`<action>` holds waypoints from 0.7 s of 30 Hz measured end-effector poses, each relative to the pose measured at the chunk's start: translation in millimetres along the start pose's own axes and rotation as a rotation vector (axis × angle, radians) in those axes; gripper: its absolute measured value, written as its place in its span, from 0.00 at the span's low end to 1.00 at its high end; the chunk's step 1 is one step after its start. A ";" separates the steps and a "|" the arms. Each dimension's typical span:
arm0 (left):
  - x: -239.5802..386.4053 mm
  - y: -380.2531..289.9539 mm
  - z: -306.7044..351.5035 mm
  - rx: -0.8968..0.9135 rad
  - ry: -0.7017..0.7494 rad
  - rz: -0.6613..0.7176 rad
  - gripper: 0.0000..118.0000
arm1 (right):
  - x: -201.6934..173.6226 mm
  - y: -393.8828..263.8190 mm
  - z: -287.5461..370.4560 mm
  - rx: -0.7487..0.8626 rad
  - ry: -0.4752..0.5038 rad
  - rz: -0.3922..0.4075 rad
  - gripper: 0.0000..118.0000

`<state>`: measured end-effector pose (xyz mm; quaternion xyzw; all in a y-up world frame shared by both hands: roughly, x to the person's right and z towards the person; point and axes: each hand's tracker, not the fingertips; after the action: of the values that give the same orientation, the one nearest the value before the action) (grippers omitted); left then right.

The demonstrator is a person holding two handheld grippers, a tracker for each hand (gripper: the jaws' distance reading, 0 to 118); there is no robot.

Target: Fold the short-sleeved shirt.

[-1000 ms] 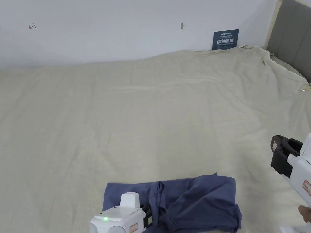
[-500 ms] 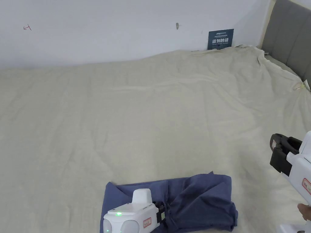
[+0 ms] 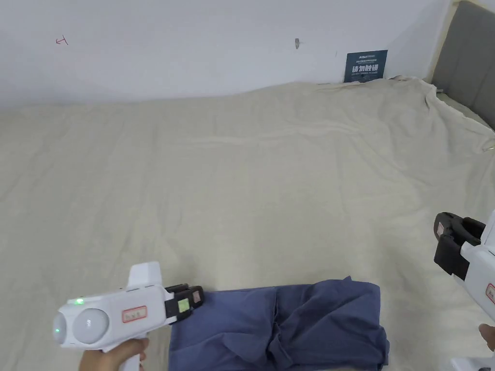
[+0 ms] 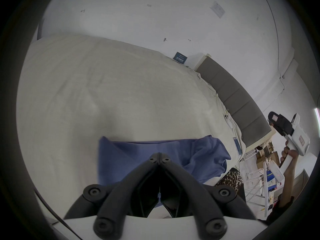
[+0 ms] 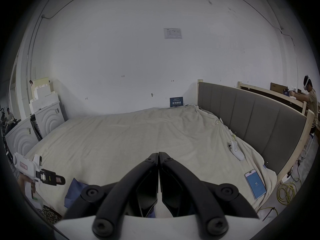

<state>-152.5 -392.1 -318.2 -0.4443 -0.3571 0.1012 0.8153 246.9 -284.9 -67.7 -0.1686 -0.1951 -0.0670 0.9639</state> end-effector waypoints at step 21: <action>-91.9 -31.4 -57.0 -0.205 0.032 0.134 0.76 | -13.3 -2.7 -7.0 -0.034 0.009 0.028 0.00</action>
<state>-185.5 -492.0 -358.4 -0.5498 -0.3222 0.1111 0.7626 236.7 -289.1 -78.3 -0.1874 -0.1874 -0.0578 0.9625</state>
